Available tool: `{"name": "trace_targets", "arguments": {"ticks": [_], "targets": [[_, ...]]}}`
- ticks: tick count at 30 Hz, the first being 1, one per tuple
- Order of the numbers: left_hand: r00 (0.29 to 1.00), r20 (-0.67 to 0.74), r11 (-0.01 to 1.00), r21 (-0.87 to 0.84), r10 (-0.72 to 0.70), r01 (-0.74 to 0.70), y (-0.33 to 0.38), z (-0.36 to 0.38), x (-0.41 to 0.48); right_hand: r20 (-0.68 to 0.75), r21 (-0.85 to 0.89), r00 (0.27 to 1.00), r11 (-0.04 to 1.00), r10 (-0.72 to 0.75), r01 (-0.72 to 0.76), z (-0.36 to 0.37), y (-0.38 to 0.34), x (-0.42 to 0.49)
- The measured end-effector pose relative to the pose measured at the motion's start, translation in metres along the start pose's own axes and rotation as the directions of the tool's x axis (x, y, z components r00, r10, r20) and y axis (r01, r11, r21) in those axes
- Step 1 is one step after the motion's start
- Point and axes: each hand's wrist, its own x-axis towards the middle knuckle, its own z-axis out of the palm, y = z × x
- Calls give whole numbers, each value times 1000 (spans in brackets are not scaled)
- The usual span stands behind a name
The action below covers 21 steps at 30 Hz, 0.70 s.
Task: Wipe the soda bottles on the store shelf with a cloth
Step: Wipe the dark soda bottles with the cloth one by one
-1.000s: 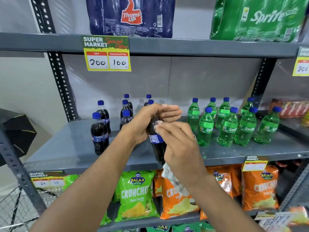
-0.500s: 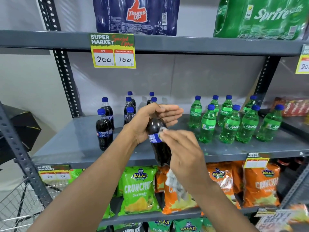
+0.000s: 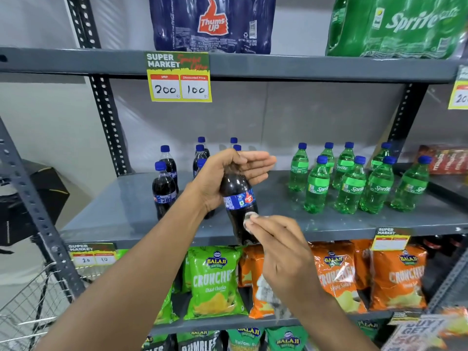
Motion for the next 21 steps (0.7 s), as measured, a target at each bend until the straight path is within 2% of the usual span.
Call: {"name": "trace_targets", "arguments": {"ticks": [7, 14, 16, 21], "targets": [[1000, 12, 999, 49, -12, 11, -2, 17, -1, -77, -51, 997, 999, 11, -15, -6, 0, 61], [1000, -5, 1000, -6, 5, -5, 0, 3, 1, -25, 30, 998, 998, 50, -50, -4, 1, -3], [1000, 12, 1000, -1, -7, 7, -4, 5, 3, -50, 52, 997, 997, 63, -60, -4, 3, 1], [998, 61, 999, 37, -25, 22, -12, 16, 7, -139, 134, 960, 965, 244, -225, -6, 9, 49]]}}
